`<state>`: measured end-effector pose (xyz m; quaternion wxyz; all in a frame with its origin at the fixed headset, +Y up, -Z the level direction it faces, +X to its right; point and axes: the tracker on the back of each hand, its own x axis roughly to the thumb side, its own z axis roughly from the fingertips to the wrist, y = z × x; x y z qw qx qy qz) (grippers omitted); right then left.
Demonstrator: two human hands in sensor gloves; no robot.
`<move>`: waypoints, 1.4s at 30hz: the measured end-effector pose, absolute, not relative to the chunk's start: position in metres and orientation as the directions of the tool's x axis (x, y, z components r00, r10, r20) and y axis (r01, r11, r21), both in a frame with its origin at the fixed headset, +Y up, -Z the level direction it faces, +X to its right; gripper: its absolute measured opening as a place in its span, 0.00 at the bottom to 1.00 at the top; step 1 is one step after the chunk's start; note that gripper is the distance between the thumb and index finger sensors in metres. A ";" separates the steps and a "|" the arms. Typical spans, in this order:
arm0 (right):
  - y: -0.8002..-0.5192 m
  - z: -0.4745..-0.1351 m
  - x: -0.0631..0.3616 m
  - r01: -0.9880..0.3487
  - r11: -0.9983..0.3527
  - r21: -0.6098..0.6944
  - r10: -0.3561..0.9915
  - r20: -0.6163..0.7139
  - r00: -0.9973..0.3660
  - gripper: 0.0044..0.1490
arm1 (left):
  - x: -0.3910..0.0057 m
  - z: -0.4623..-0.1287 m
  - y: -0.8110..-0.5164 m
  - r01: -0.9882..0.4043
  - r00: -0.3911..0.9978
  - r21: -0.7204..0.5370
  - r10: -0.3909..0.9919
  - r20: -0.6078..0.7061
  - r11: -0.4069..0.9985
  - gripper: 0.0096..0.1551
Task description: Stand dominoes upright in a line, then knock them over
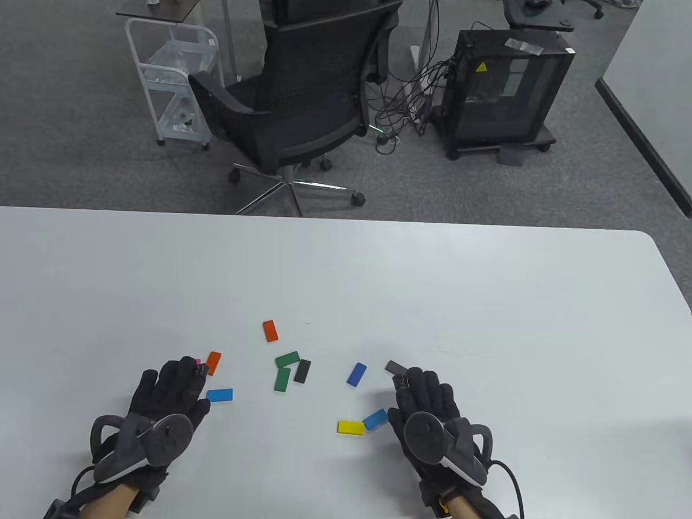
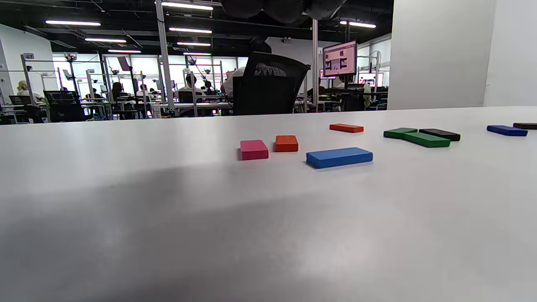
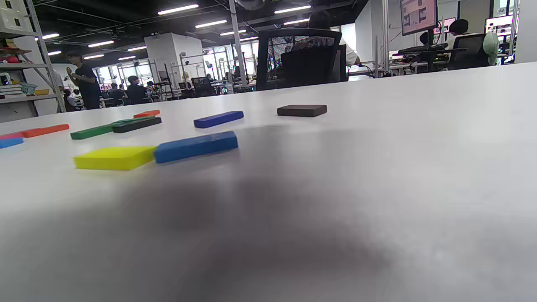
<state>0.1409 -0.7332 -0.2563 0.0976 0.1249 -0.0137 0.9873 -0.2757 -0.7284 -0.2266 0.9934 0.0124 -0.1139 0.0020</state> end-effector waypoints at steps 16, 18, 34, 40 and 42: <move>-0.737 -0.257 0.141 -0.183 -0.983 0.033 0.185 0.251 -0.950 0.41 | -0.276 -0.226 -0.730 -0.010 0.974 0.016 0.006 0.226 1.000 0.38; -0.739 -0.257 0.140 -0.180 -0.983 0.041 0.184 0.255 -0.949 0.41 | -0.275 -0.226 -0.731 -0.006 0.973 0.013 0.003 0.230 1.000 0.38; -0.746 -0.255 0.128 -0.173 -0.979 0.106 0.198 0.324 -0.925 0.41 | -0.270 -0.224 -0.734 0.021 0.966 0.006 -0.022 0.258 1.000 0.38; -0.743 -0.256 0.112 -0.141 -0.984 0.105 0.172 0.407 -0.897 0.40 | -0.269 -0.224 -0.735 0.028 0.964 0.006 -0.028 0.263 1.000 0.39; -0.742 -0.257 0.104 -0.105 -0.990 0.098 0.137 0.436 -0.889 0.40 | -0.269 -0.224 -0.735 0.029 0.965 0.002 -0.028 0.261 1.000 0.39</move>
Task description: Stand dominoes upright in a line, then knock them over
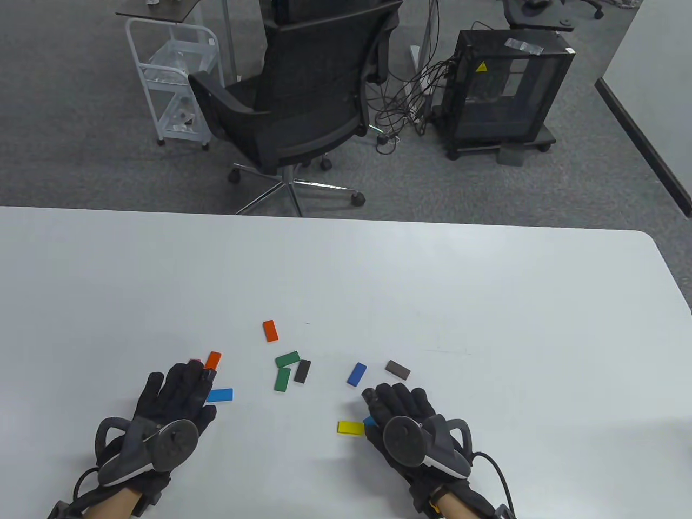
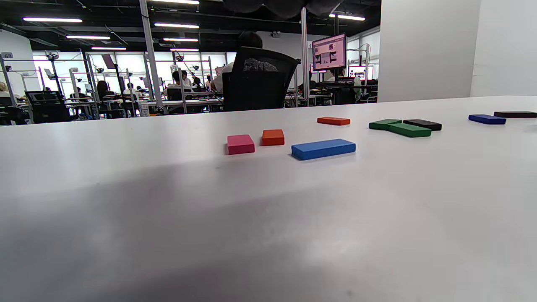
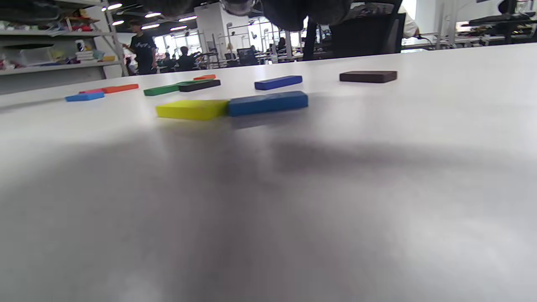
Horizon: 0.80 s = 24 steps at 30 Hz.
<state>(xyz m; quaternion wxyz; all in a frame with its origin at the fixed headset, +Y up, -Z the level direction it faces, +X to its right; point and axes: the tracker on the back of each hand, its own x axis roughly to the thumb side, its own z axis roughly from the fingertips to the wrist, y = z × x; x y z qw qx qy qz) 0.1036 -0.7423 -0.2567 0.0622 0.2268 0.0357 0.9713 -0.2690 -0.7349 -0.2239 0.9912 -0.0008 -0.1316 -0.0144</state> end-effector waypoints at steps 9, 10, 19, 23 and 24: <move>-0.752 -0.266 0.058 0.093 -0.993 0.078 -0.032 0.573 -0.819 0.37 | -0.268 -0.224 -0.735 0.031 0.965 0.000 -0.030 0.259 1.000 0.39; -0.753 -0.266 0.054 0.117 -0.990 0.075 -0.052 0.582 -0.812 0.38 | -0.268 -0.224 -0.735 0.031 0.965 0.000 -0.030 0.260 1.000 0.39; -0.761 -0.268 0.033 0.230 -0.973 0.010 -0.173 0.627 -0.760 0.37 | -0.268 -0.224 -0.735 0.035 0.965 -0.008 -0.032 0.259 0.999 0.39; -0.759 -0.271 0.030 0.210 -0.977 0.035 -0.143 0.626 -0.767 0.40 | -0.268 -0.224 -0.734 0.031 0.965 -0.006 -0.029 0.259 0.999 0.39; -0.757 -0.273 0.028 0.186 -0.982 0.047 -0.116 0.625 -0.772 0.41 | -0.268 -0.224 -0.734 0.031 0.965 -0.006 -0.029 0.259 1.000 0.39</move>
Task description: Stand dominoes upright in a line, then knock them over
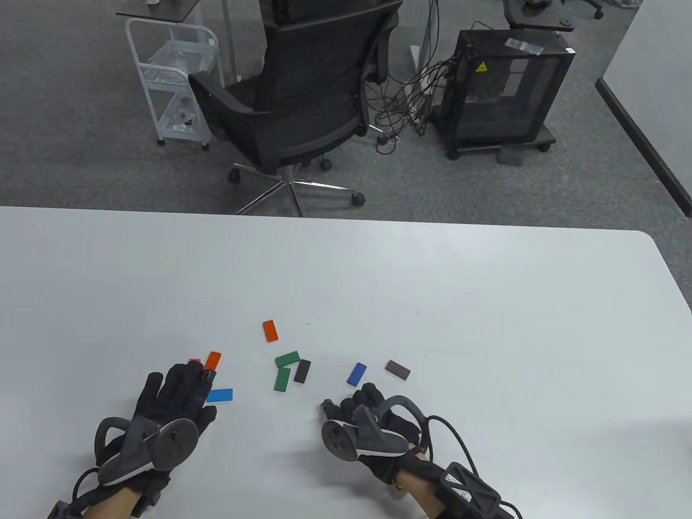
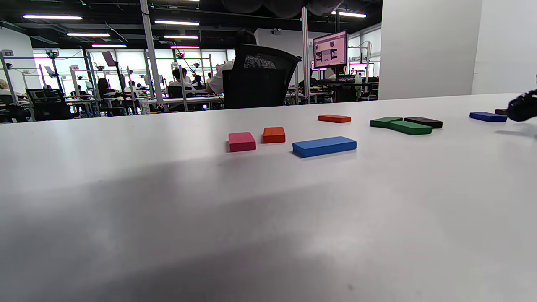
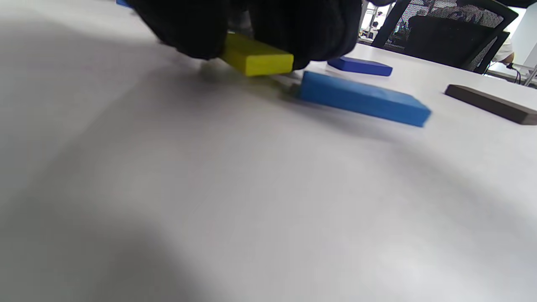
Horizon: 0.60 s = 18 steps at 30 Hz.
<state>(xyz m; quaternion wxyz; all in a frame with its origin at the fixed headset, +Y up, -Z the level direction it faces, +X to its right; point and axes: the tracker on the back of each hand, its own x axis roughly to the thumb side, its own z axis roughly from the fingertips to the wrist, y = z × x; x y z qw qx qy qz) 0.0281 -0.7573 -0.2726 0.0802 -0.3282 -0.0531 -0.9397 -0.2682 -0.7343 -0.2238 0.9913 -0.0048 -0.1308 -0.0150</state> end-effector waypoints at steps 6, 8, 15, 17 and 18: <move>-0.737 -0.275 0.011 0.020 -0.998 0.054 0.019 0.634 -0.773 0.36 | -0.268 -0.224 -0.734 0.034 0.965 -0.010 -0.031 0.262 0.999 0.39; -0.732 -0.275 0.005 -0.032 -0.998 0.062 0.064 0.639 -0.766 0.32 | -0.268 -0.224 -0.734 0.033 0.965 -0.008 -0.029 0.260 0.999 0.39; -0.729 -0.272 -0.005 -0.135 -0.988 0.069 0.146 0.667 -0.731 0.26 | -0.269 -0.224 -0.734 0.030 0.965 -0.005 -0.028 0.260 1.000 0.39; -0.731 -0.271 -0.005 -0.133 -0.989 0.066 0.143 0.673 -0.726 0.25 | -0.270 -0.224 -0.734 0.024 0.966 -0.006 -0.022 0.258 1.000 0.39; -0.732 -0.270 -0.005 -0.126 -0.990 0.066 0.137 0.676 -0.724 0.25 | -0.270 -0.224 -0.734 0.020 0.966 -0.010 -0.017 0.257 1.000 0.39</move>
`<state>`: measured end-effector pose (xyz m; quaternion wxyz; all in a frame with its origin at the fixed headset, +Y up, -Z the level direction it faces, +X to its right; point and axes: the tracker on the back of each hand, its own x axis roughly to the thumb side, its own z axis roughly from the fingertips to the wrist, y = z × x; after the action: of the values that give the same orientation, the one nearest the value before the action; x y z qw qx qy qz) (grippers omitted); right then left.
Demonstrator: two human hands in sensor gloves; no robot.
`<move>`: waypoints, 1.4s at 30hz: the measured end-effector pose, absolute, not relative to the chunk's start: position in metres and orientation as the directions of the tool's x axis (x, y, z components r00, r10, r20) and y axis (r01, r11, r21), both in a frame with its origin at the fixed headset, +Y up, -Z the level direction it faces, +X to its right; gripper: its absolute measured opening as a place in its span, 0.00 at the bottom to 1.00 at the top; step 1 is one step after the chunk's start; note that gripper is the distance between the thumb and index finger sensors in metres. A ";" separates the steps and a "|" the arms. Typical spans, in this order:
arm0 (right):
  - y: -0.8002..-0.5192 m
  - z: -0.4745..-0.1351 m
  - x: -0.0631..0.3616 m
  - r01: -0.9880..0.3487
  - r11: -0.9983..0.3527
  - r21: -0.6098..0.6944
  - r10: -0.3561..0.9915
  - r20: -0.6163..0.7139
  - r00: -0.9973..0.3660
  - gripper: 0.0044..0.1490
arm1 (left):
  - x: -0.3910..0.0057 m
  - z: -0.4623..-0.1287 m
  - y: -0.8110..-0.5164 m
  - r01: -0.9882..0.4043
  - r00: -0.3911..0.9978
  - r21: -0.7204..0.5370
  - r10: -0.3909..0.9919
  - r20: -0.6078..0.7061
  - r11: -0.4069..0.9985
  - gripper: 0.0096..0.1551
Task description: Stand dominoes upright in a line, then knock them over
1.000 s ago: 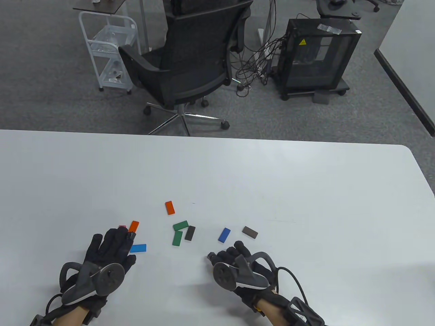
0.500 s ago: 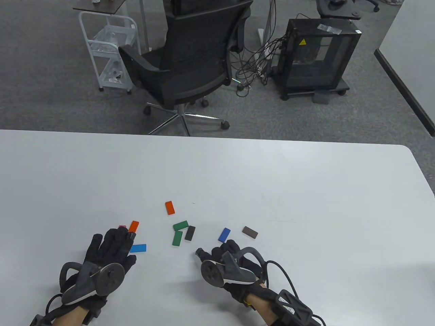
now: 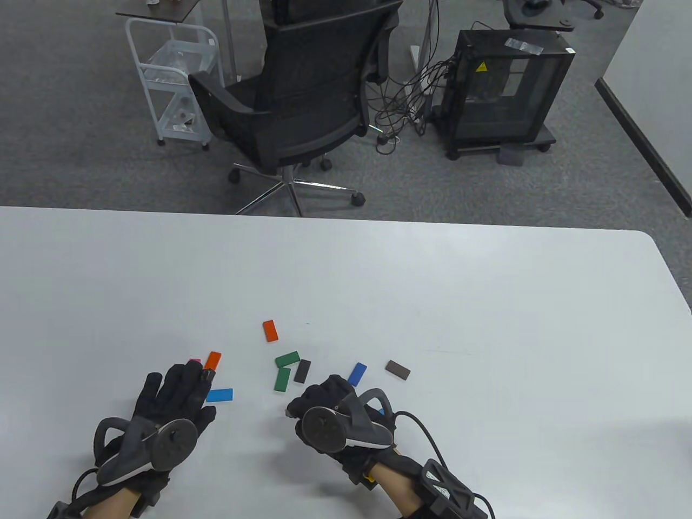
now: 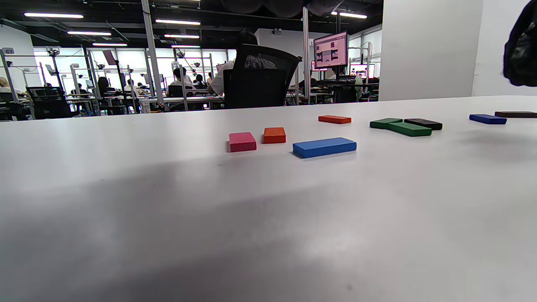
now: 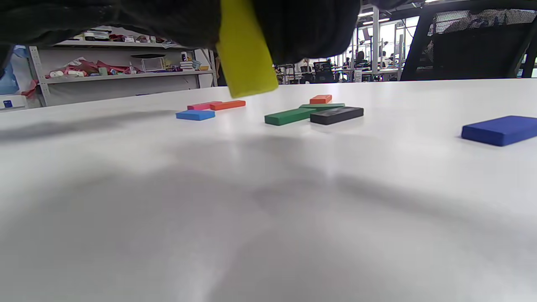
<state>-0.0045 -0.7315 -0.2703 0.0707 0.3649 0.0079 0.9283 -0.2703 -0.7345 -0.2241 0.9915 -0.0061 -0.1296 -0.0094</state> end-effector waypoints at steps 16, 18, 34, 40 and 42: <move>-0.748 -0.273 -0.004 -0.046 -0.994 0.104 0.106 0.693 -0.713 0.24 | -0.271 -0.224 -0.735 0.009 0.965 -0.014 -0.005 0.261 1.000 0.40; -0.750 -0.272 -0.005 -0.041 -0.994 0.106 0.103 0.695 -0.712 0.24 | -0.271 -0.224 -0.735 0.009 0.965 -0.017 -0.004 0.261 1.000 0.40; -0.751 -0.272 -0.005 -0.041 -0.993 0.109 0.106 0.697 -0.709 0.26 | -0.271 -0.224 -0.735 0.016 0.965 -0.029 -0.007 0.262 0.999 0.40; -0.751 -0.272 -0.005 -0.047 -0.993 0.108 0.109 0.695 -0.710 0.27 | -0.270 -0.224 -0.735 0.017 0.965 -0.035 -0.008 0.263 0.999 0.40; -0.751 -0.273 -0.005 -0.049 -0.993 0.106 0.109 0.695 -0.710 0.27 | -0.270 -0.224 -0.735 0.018 0.965 -0.037 -0.008 0.262 0.999 0.40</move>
<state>-0.0050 -0.7512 -0.2725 0.0428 0.3781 0.0399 0.9239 -0.2704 -0.7352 -0.2238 0.9910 -0.0197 -0.1321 -0.0065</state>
